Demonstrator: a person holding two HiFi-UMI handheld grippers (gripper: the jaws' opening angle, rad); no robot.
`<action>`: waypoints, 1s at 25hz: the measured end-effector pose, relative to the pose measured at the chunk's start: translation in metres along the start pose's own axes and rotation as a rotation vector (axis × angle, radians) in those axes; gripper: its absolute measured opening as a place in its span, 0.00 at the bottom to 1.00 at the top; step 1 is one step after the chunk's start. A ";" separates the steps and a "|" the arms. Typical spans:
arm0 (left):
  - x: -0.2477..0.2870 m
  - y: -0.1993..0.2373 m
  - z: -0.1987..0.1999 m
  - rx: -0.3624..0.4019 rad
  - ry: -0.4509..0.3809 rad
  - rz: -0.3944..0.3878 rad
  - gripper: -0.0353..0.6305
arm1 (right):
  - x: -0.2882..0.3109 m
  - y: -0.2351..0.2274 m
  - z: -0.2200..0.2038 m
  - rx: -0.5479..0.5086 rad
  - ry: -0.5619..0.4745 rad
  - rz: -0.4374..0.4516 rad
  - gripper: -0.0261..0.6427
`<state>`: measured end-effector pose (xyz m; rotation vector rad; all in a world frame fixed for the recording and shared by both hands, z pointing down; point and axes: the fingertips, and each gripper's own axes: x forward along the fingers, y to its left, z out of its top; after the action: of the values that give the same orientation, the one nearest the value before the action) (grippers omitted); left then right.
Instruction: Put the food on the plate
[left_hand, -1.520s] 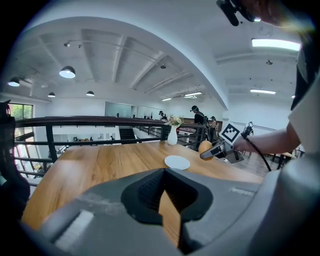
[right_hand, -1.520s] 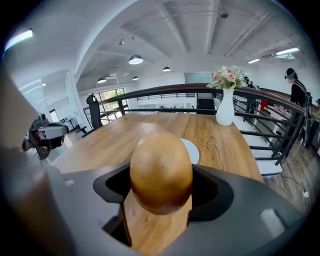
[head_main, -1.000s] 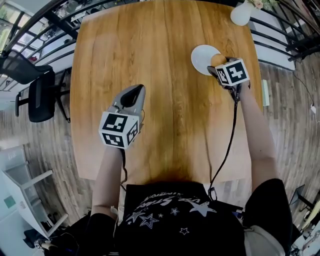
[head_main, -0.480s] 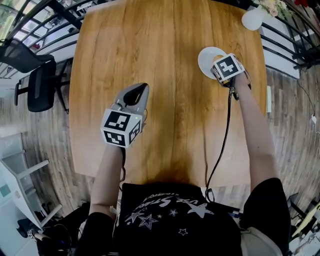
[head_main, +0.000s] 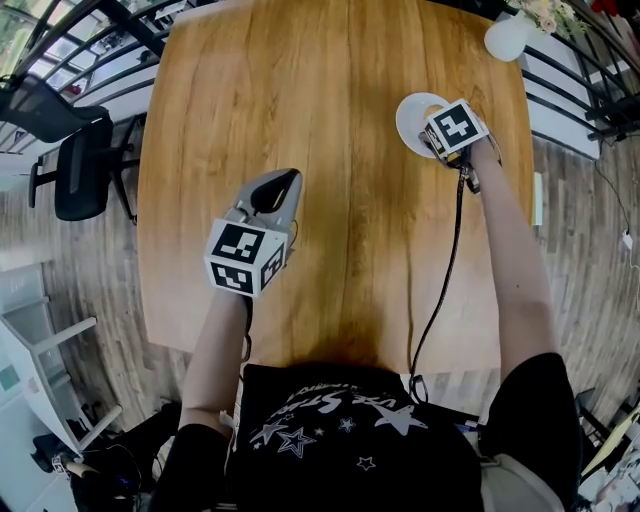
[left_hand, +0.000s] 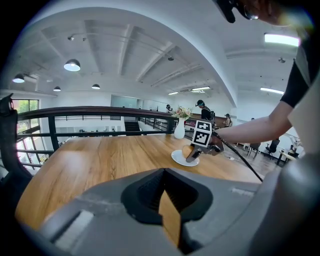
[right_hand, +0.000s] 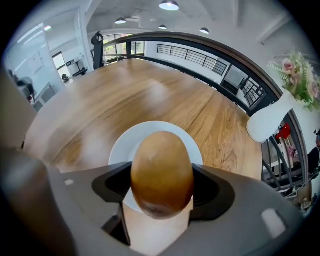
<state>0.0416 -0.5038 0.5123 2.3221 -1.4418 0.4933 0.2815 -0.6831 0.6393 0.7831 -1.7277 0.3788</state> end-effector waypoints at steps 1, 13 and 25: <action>-0.001 0.000 0.000 -0.001 -0.001 -0.001 0.06 | 0.000 0.001 0.000 0.007 -0.010 0.005 0.57; -0.014 -0.003 0.000 0.004 -0.007 0.005 0.06 | -0.002 0.005 0.006 0.062 -0.084 0.037 0.64; -0.040 -0.006 -0.004 0.005 -0.019 0.025 0.06 | -0.028 0.003 0.005 0.108 -0.180 0.007 0.70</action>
<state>0.0300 -0.4681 0.4956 2.3209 -1.4811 0.4836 0.2797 -0.6752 0.6116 0.9125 -1.8902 0.4194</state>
